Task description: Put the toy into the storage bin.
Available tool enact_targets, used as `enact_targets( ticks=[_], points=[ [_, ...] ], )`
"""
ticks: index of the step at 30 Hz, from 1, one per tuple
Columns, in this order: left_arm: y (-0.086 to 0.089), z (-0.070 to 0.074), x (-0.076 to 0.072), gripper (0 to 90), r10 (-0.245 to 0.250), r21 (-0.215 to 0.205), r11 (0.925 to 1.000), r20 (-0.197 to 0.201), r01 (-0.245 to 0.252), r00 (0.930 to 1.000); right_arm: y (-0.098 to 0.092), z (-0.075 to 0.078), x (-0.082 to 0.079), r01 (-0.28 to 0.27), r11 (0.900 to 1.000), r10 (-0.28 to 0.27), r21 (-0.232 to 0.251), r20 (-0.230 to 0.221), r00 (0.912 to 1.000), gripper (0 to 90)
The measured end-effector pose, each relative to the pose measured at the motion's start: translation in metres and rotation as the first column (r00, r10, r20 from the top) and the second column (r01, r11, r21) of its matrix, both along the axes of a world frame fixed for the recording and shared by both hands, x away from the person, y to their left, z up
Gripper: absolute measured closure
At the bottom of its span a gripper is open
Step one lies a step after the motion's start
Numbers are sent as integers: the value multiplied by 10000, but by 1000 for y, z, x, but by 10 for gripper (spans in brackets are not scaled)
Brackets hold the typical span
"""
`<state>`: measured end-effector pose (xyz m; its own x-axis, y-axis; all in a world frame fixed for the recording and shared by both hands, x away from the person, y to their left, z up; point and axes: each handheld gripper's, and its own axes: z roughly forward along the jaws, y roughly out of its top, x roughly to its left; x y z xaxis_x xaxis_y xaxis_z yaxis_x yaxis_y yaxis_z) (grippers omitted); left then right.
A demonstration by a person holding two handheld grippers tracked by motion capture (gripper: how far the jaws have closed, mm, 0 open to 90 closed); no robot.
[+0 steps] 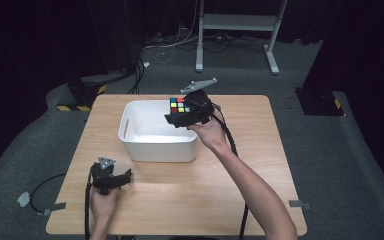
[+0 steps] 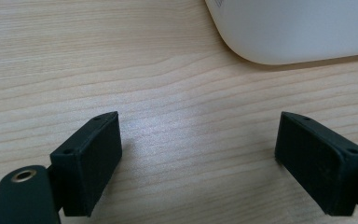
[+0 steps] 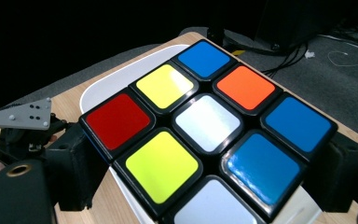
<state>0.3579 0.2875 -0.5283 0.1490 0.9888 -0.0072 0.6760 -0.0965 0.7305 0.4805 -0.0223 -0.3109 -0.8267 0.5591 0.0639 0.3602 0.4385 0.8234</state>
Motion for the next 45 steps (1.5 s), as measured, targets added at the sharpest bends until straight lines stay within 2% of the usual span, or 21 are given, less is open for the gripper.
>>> enact_targets(
  ticks=[11, 24, 45],
  points=[
    [0, 0, 0, 148, 10, 19, 10000, 4, -10, 10000, 10, -8, 12, 195, 9997, -192, 127, -223, 9996, 139],
    [0, 0, 0, 148, 10, 11, 10000, 8, -10, 10000, 21, -20, 21, 244, 9996, -249, -147, -353, 9991, 139],
    [0, 0, 0, 148, 12, 12, 10000, 8, -12, 10000, 27, -34, 29, 322, 9984, -349, -462, -591, 9976, 139]
  ],
)
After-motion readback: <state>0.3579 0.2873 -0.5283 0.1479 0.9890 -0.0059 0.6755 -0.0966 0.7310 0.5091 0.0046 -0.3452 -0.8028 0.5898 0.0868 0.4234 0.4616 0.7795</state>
